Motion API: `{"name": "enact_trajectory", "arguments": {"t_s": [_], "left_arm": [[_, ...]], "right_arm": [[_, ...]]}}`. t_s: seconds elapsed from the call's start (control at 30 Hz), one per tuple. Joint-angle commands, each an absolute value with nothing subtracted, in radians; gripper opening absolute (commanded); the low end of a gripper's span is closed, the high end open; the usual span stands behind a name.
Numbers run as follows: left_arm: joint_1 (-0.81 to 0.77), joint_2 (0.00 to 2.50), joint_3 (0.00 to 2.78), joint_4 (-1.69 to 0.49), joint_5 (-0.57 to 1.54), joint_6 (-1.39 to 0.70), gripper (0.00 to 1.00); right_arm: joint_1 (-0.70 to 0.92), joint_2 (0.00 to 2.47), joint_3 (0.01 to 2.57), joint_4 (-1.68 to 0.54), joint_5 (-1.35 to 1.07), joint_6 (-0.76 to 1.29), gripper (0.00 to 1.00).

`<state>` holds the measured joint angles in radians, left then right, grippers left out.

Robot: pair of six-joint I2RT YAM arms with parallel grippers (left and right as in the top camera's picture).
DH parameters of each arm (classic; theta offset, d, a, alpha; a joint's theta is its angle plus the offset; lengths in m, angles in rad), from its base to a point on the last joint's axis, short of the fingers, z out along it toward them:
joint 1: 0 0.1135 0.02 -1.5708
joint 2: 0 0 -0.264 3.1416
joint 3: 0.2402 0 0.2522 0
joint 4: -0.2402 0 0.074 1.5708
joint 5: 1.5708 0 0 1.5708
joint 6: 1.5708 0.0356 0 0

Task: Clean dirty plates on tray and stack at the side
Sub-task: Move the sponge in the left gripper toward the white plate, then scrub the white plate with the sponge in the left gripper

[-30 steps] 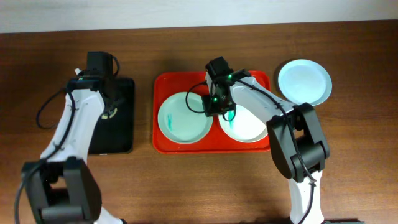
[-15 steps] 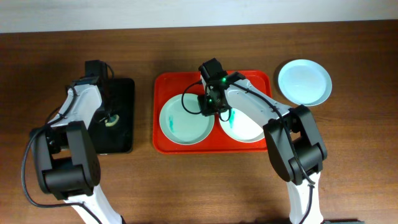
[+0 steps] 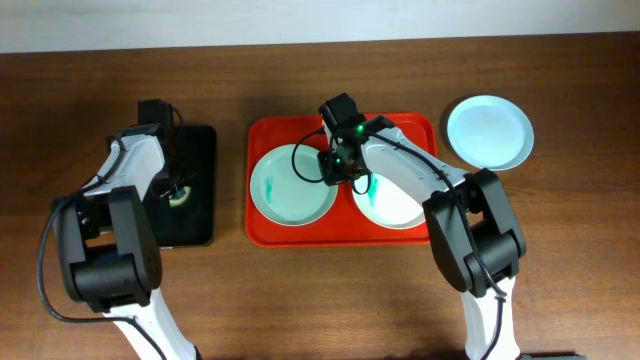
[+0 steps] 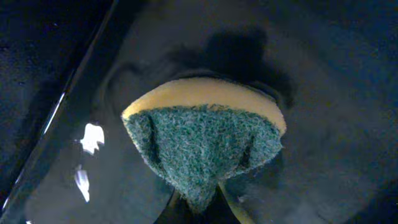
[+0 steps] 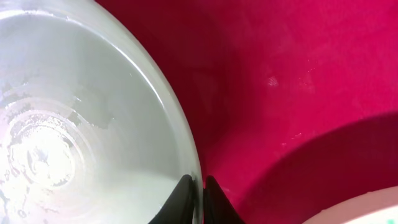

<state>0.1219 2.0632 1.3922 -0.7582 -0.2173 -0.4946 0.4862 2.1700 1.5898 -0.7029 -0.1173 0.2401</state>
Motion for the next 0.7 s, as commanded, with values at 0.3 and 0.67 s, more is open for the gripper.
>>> {"name": "enact_trajectory", "arguments": {"t_s": [0.3, 0.67], "left_arm": [[0.12, 1.864, 1.467, -0.899, -0.071, -0.427, 0.0], [-0.062, 1.81, 1.443, -0.949, 0.179, -0.344, 0.0]], "right_arm": [[0.493, 2.172, 1.582, -0.7, -0.123, 0.248, 0.09], [0.493, 2.172, 1.582, -0.702, -0.157, 0.275, 0.05]]}}
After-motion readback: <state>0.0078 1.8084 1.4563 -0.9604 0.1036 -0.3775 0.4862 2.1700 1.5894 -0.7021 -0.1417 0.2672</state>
